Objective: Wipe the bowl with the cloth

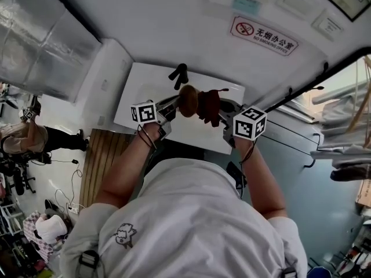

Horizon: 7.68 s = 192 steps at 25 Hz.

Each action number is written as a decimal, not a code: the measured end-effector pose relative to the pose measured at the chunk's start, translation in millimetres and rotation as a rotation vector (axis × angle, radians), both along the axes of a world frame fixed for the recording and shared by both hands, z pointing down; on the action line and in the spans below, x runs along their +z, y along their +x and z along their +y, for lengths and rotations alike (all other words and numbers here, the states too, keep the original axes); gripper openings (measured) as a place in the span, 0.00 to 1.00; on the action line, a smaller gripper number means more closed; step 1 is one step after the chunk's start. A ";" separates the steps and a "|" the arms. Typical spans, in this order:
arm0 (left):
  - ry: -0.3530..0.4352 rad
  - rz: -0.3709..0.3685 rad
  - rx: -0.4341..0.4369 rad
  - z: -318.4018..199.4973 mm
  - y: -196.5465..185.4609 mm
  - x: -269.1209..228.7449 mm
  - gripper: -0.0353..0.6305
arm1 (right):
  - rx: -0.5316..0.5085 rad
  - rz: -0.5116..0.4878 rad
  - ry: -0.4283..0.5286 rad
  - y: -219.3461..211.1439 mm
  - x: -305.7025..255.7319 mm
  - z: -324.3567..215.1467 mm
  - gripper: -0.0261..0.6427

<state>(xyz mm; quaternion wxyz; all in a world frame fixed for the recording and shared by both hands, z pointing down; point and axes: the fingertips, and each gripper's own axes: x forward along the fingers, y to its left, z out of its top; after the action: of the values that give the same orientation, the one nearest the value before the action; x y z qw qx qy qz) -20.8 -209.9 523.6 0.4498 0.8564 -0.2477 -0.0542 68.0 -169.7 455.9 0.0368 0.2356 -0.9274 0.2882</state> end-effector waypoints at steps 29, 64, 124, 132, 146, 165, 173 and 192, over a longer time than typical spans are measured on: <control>-0.035 -0.059 -0.050 5.3 -34.1 39.6 0.09 | 0.032 -0.105 -0.322 -65.4 111.3 10.1 0.12; -0.168 -0.599 -0.009 -15.1 -113.3 171.8 0.09 | 0.292 0.229 -0.188 -3.7 147.5 -5.0 0.12; -0.116 -0.723 0.015 -43.9 -108.0 214.9 0.25 | 0.245 0.305 -0.171 9.0 159.6 -23.2 0.12; 0.019 -0.633 -0.080 -26.1 -101.6 123.8 0.13 | 0.189 0.284 -0.111 -0.1 125.7 -16.9 0.12; 0.283 -0.723 -0.056 9.8 -63.5 54.0 0.07 | 0.113 0.252 -0.046 5.5 105.4 -14.2 0.12; 0.343 -0.578 -0.025 106.6 -122.0 3.4 0.07 | 0.236 0.232 -0.025 -21.3 87.4 68.0 0.12; 0.409 -0.556 0.037 186.4 -174.8 -7.1 0.07 | 0.307 0.250 0.024 -65.1 72.9 153.2 0.12; 0.442 -0.434 0.020 327.4 -104.5 -43.3 0.07 | 0.218 0.267 0.077 -22.6 58.9 301.1 0.12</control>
<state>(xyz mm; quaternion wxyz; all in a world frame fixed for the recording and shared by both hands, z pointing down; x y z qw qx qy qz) -125.4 117.5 480.3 0.1896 0.9274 -0.3118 0.0820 45.4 131.4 514.8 0.1193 0.3723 -0.8935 0.2210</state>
